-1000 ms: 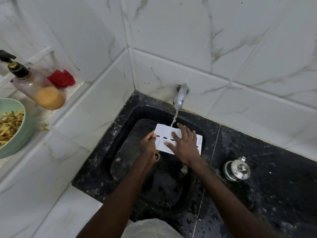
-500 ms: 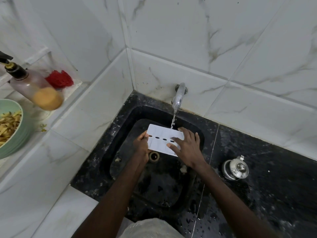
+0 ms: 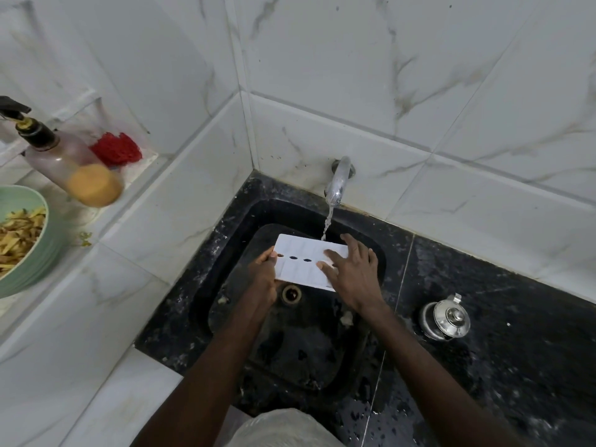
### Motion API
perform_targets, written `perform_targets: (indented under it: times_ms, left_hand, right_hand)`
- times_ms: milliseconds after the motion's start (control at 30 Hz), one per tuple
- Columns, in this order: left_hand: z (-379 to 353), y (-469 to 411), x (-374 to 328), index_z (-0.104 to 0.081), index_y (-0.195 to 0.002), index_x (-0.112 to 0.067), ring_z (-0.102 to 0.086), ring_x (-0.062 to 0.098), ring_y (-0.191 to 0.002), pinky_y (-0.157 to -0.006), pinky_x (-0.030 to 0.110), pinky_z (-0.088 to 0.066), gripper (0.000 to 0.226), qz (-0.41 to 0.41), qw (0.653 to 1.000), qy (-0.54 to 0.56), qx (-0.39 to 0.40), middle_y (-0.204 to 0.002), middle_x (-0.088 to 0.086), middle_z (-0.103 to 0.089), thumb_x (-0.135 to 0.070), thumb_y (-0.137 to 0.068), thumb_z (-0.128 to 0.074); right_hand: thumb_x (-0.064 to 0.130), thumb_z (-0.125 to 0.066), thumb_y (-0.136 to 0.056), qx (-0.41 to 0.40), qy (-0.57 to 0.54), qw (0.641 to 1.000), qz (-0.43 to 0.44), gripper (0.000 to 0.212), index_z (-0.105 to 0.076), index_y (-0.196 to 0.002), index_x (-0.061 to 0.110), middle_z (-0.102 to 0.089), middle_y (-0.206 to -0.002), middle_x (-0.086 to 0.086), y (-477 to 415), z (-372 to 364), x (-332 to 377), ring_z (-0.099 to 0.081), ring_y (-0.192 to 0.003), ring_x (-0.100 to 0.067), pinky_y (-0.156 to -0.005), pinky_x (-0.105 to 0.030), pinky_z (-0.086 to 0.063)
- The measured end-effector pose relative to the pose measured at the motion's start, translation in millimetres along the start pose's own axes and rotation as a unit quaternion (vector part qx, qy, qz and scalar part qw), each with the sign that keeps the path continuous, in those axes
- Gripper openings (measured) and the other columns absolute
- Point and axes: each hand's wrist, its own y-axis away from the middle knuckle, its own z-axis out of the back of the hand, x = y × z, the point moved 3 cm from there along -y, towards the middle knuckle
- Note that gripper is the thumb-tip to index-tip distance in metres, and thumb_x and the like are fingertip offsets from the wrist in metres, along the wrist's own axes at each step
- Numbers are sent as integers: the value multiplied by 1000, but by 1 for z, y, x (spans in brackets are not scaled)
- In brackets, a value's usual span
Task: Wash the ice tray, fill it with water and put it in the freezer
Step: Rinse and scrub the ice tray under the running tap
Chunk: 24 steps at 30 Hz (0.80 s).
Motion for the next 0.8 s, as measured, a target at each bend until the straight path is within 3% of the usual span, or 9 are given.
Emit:
perform_targets:
  times_ms: [167, 267, 333, 433, 567, 700, 800]
  left_hand:
    - [2, -1, -1, -66, -115, -7, -69, 22, -79, -55, 33, -60, 14, 36, 998, 55, -2, -109, 15, -71, -13, -104, -60]
    - [3, -2, 2, -64, -107, -7, -68, 23, -83, -69, 40, -58, 13, 66, 994, 87, -9, -98, 12, -71, -20, -103, -63]
    - [-2, 0, 6, -66, -101, -10, -69, 26, -89, -83, 44, -59, 17, 81, 991, 110, 1, -104, 15, -72, -27, -102, -64]
    - [-12, 5, 13, -66, -103, -13, -69, 24, -89, -85, 40, -58, 16, 85, 988, 125, 13, -103, 11, -72, -29, -100, -66]
    - [-22, 15, 18, -63, -120, -12, -70, 32, -100, -88, 53, -55, 30, 107, 985, 122, 54, -111, 15, -73, -29, -97, -71]
    - [-24, 16, 20, -61, -128, -12, -69, 34, -113, -73, 49, -58, 39, 101, 984, 136, 63, -122, 16, -72, -28, -95, -73]
    - [-28, 21, 22, -65, -120, -14, -72, 28, -102, -73, 46, -59, 27, 92, 984, 132, 79, -112, 12, -75, -26, -97, -72]
  right_hand:
    - [70, -42, -100, 40, -81, 996, -10, 61, -62, -141, 29, -20, -168, -6, 4, -4, 3, -20, -153, -30, -124, -56, -25]
    - [66, -48, -100, 53, -172, 981, -71, 69, -58, -144, 14, -18, -165, -5, 7, -3, -4, -20, -151, -25, -123, -47, -32]
    - [65, -49, -101, 62, -199, 975, -83, 69, -60, -140, 10, -21, -163, -3, 8, -9, -4, -23, -150, -23, -122, -47, -34]
    - [65, -49, -101, 66, -219, 970, -86, 67, -59, -141, 12, -21, -163, -2, 10, -15, -2, -24, -151, -23, -124, -45, -32]
    - [67, -48, -100, 66, -218, 970, -79, 63, -59, -140, 19, -18, -167, -5, 16, -20, -4, -23, -154, -25, -125, -47, -31]
    - [69, -41, -100, 24, -124, 990, -61, 64, -60, -142, 25, -18, -170, -10, 10, -7, -16, -12, -157, -31, -125, -56, -26]
    - [76, -34, -97, 36, -87, 994, -63, 74, -53, -149, 28, -10, -173, -7, 3, -2, -9, -4, -160, -31, -126, -59, -17]
